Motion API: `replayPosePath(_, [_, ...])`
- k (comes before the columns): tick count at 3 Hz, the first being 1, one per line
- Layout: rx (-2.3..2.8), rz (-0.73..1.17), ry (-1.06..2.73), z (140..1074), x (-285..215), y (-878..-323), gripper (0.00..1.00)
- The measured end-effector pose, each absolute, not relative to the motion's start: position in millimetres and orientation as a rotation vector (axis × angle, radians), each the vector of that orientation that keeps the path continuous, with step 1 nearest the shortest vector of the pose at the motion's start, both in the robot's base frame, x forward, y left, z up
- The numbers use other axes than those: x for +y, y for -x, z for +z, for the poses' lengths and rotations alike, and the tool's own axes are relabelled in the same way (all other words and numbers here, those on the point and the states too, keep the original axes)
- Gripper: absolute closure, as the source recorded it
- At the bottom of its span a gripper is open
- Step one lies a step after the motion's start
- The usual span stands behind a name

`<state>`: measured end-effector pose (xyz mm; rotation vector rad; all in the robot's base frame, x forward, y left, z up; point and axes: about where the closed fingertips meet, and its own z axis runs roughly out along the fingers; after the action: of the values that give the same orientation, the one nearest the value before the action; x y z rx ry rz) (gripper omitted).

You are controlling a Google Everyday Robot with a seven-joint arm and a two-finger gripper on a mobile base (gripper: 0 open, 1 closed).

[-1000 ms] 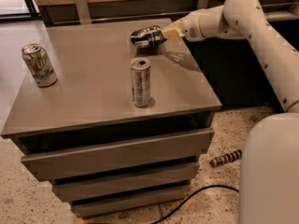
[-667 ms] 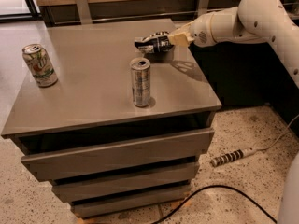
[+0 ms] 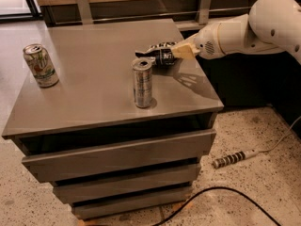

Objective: Move blue chip bag near redbull can

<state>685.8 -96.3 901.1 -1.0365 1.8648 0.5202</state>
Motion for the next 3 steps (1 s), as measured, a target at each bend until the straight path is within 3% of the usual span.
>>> replayPosePath(3, [1.947, 0.601, 0.992, 886.8, -104.6, -630.0, 1.00])
